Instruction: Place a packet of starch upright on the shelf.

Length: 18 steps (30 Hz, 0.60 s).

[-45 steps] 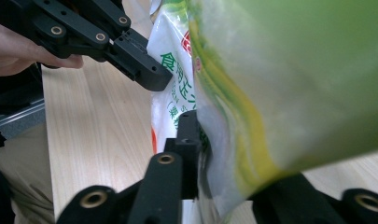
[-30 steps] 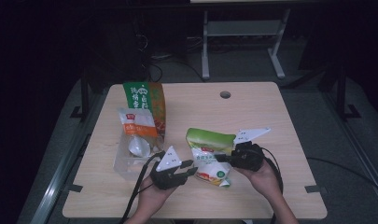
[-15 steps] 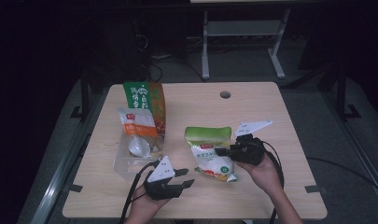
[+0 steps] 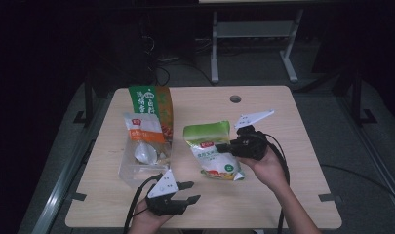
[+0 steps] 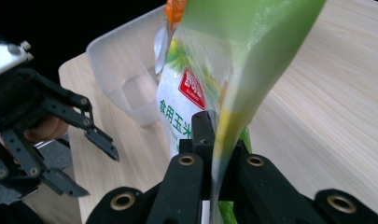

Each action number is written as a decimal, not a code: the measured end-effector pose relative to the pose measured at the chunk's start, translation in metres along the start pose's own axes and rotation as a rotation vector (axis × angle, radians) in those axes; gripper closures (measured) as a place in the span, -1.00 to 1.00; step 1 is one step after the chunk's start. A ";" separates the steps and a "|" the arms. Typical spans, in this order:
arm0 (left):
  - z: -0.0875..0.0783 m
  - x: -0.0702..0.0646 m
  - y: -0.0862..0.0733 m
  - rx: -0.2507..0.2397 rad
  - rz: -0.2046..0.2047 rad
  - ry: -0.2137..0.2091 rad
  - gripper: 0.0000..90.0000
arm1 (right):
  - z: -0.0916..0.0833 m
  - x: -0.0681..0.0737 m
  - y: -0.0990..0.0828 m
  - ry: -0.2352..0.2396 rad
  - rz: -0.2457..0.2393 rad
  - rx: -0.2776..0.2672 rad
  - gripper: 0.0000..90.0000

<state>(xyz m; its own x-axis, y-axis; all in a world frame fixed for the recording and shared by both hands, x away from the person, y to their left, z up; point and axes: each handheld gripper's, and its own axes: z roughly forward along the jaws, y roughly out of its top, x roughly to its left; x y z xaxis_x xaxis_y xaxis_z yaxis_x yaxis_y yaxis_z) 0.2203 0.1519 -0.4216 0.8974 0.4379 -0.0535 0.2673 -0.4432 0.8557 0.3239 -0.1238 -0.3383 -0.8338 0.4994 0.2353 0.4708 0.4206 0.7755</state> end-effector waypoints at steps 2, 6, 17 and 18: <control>-0.001 -0.001 0.000 -0.001 0.003 -0.007 0.16 | 0.001 0.001 0.007 0.006 -0.002 0.006 1.00; -0.001 -0.004 0.000 -0.007 0.008 -0.013 0.13 | 0.004 0.004 0.018 0.022 -0.004 0.004 1.00; 0.002 -0.011 -0.002 0.010 0.051 -0.034 0.08 | 0.013 0.010 0.044 0.056 -0.014 0.001 1.00; 0.003 -0.012 -0.002 0.015 0.052 -0.032 0.07 | 0.014 0.011 0.048 0.061 -0.025 0.002 1.00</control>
<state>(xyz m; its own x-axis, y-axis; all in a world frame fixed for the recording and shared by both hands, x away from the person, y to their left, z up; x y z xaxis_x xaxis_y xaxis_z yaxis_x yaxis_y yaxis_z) 0.2103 0.1456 -0.4240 0.9208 0.3892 -0.0260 0.2252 -0.4760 0.8501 0.3415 -0.0878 -0.3070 -0.8613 0.4416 0.2513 0.4503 0.4342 0.7802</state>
